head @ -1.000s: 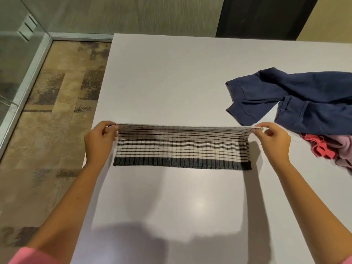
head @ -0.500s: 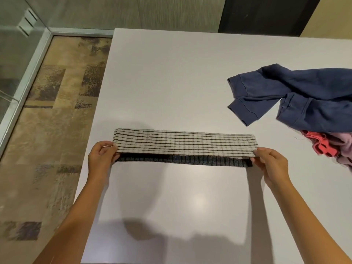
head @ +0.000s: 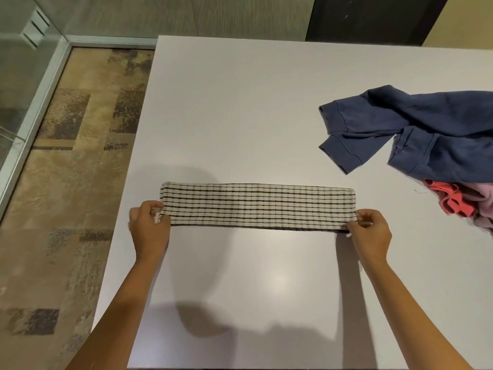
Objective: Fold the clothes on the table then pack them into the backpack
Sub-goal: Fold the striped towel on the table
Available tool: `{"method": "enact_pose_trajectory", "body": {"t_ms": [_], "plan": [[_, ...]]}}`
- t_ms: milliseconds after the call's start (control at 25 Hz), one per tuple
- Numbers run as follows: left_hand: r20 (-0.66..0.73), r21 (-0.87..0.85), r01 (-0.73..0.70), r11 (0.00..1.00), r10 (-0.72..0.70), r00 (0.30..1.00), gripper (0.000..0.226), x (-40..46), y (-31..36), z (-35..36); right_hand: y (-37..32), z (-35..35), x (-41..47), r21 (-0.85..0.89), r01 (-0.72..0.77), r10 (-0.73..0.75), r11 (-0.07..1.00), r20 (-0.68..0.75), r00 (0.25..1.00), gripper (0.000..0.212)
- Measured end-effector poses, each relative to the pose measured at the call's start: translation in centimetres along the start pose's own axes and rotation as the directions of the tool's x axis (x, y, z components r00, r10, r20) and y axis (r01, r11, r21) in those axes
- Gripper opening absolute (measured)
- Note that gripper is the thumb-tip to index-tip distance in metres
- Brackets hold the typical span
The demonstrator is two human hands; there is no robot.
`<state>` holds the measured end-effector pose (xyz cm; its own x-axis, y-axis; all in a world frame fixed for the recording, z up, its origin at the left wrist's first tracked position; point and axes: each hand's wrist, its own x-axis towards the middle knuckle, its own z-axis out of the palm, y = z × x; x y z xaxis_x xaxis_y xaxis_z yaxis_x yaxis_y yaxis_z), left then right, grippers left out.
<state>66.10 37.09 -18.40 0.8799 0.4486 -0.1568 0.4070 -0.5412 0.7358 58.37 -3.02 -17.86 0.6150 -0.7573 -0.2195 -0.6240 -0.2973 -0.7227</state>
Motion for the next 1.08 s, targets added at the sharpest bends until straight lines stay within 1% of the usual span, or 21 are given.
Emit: {"method": "enact_pose_trajectory", "body": {"t_ms": [40, 80, 120, 160, 200, 240, 280, 320, 360, 400, 440, 480, 520, 600, 680, 840, 960, 1080], "plan": [[-0.058, 0.097, -0.075, 0.992, 0.08, 0.995, 0.027, -0.3, 0.1, 0.4, -0.2, 0.5, -0.5, -0.053, 0.067, -0.069, 0.996, -0.043, 0.997, 0.034], [-0.076, 0.195, -0.154, 0.969, 0.171, 0.982, 0.03, -0.5, 0.2, 1.4, -0.2, 1.5, -0.7, -0.115, 0.135, -0.145, 0.984, -0.083, 0.986, 0.037], [-0.047, 0.258, -0.251, 0.933, 0.272, 0.961, 0.033, -0.7, 0.1, 3.0, -0.1, 3.0, -1.0, -0.169, 0.219, -0.239, 0.961, -0.108, 0.965, 0.037], [0.019, 0.273, -0.374, 0.886, 0.384, 0.923, 0.034, -1.4, 0.6, 4.0, -0.7, 4.2, -1.9, -0.195, 0.336, -0.358, 0.921, -0.092, 0.929, 0.034], [0.115, 0.265, -0.511, 0.818, 0.499, 0.859, 0.037, -2.4, 1.1, 5.2, -1.4, 5.7, -3.1, -0.187, 0.448, -0.462, 0.874, -0.037, 0.886, 0.032], [0.233, 0.25, -0.64, 0.727, 0.596, 0.768, 0.039, -3.4, 1.7, 6.6, -2.3, 7.2, -4.0, -0.148, 0.54, -0.541, 0.828, 0.037, 0.84, 0.032], [0.354, 0.244, -0.748, 0.617, 0.661, 0.661, 0.042, -4.3, 2.3, 8.1, -3.5, 8.6, -4.9, -0.116, 0.618, -0.607, 0.777, 0.118, 0.786, 0.033], [0.455, 0.242, -0.818, 0.521, 0.684, 0.57, 0.045, -4.9, 2.7, 9.5, -4.4, 10.1, -5.6, -0.098, 0.679, -0.652, 0.728, 0.208, 0.729, 0.036], [0.518, 0.245, -0.846, 0.474, 0.673, 0.527, 0.047, -5.3, 3.2, 10.7, -5.2, 11.4, -6.4, -0.096, 0.725, -0.676, 0.682, 0.297, 0.675, 0.04], [0.557, 0.243, -0.838, 0.488, 0.637, 0.533, 0.049, -5.3, 3.6, 11.5, -5.7, 12.5, -6.9, -0.107, 0.753, -0.672, 0.649, 0.383, 0.634, 0.046], [0.579, 0.248, -0.812, 0.529, 0.591, 0.562, 0.052, -5.2, 3.7, 12.1, -5.8, 13.4, -7.3, -0.134, 0.763, -0.645, 0.632, 0.455, 0.614, 0.052], [0.598, 0.261, -0.788, 0.558, 0.547, 0.586, 0.055, -4.9, 3.5, 12.5, -5.6, 14.0, -7.3, -0.176, 0.761, -0.608, 0.624, 0.503, 0.614, 0.057], [0.604, 0.282, -0.785, 0.552, 0.533, 0.592, 0.056, -4.7, 3.3, 12.8, -5.2, 14.5, -7.2, -0.229, 0.756, -0.578, 0.613, 0.522, 0.627, 0.06], [0.604, 0.335, -0.808, 0.485, 0.547, 0.579, 0.055, -4.5, 2.8, 12.7, -4.3, 14.7, -6.8, -0.33, 0.739, -0.546, 0.587, 0.512, 0.663, 0.063], [0.59, 0.394, -0.794, 0.463, 0.534, 0.605, 0.057, -3.7, 2.5, 12.1, -3.6, 14.2, -6.3, -0.412, 0.712, -0.52, 0.569, 0.49, 0.7, 0.064], [0.496, 0.496, -0.688, 0.53, 0.478, 0.725, 0.062, -0.7, 0.9, 9.9, -1.8, 11.6, -3.6, -0.536, 0.602, -0.453, 0.591, 0.397, 0.798, 0.067], [0.451, 0.53, -0.634, 0.563, 0.446, 0.773, 0.065, 1.2, -0.3, 7.5, -0.1, 8.8, -1.5, -0.596, 0.522, -0.414, 0.611, 0.322, 0.852, 0.069], [0.405, 0.573, -0.587, 0.572, 0.425, 0.81, 0.068, 2.4, -1.2, 5.9, 1.0, 6.8, -0.2, -0.634, 0.468, -0.389, 0.616, 0.271, 0.88, 0.069]]}}
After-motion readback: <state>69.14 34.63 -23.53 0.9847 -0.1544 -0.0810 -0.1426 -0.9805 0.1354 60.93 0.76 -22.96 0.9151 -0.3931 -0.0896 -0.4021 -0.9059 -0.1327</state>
